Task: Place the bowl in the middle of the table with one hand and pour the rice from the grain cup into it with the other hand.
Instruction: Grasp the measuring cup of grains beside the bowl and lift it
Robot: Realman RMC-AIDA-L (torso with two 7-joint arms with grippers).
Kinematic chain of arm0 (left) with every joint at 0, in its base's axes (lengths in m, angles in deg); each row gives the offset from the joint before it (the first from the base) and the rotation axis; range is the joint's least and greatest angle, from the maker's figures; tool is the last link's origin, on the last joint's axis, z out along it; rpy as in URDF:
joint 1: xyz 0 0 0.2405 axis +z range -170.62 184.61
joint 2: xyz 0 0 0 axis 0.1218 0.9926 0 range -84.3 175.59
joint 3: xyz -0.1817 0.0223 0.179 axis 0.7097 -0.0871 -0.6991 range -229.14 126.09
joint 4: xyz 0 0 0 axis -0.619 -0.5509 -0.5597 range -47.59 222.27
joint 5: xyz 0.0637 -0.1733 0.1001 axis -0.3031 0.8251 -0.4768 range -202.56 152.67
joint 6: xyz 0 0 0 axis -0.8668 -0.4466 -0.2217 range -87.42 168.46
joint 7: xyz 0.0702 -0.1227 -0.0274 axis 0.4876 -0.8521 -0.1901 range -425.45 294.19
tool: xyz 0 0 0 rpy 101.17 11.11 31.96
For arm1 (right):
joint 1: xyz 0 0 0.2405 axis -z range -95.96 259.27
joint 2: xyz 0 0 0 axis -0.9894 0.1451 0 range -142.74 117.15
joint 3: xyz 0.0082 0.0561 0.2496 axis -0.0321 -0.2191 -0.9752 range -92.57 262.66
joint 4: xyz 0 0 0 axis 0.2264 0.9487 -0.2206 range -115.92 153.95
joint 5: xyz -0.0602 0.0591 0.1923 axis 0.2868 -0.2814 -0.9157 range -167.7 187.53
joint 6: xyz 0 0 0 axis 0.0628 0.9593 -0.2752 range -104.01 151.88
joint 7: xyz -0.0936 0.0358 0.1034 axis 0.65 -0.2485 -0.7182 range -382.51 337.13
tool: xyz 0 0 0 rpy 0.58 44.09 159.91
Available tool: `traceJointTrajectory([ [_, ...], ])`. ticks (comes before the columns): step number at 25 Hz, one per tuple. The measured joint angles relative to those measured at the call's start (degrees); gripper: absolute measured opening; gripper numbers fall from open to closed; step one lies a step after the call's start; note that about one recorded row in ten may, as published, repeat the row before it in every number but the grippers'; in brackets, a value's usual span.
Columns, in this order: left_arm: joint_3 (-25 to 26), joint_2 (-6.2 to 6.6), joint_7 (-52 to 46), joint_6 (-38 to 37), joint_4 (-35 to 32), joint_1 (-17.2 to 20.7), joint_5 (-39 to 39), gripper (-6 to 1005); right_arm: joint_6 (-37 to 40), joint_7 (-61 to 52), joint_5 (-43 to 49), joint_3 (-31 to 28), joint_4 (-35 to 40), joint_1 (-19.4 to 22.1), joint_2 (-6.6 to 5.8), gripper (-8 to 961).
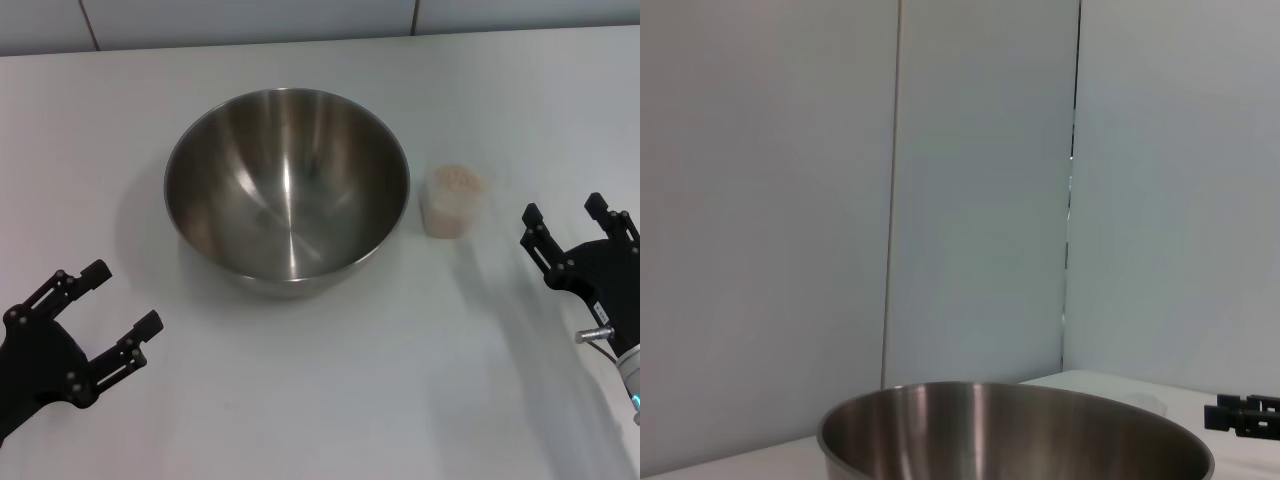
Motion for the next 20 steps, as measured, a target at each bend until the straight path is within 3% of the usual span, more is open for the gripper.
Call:
traceJointTrajectory([
  [9, 0.10, 0.01, -0.42, -0.40, -0.04, 0.00, 0.04, 808, -0.29, 0.10, 0.00, 0.13, 0.31, -0.43, -0.08, 762],
  [20, 0.88, -0.15, -0.62, -1.31, -0.09, -0.13, 0.11, 808, -4.65, 0.18, -0.16, -0.30, 2.03, -4.07, -0.10, 730],
])
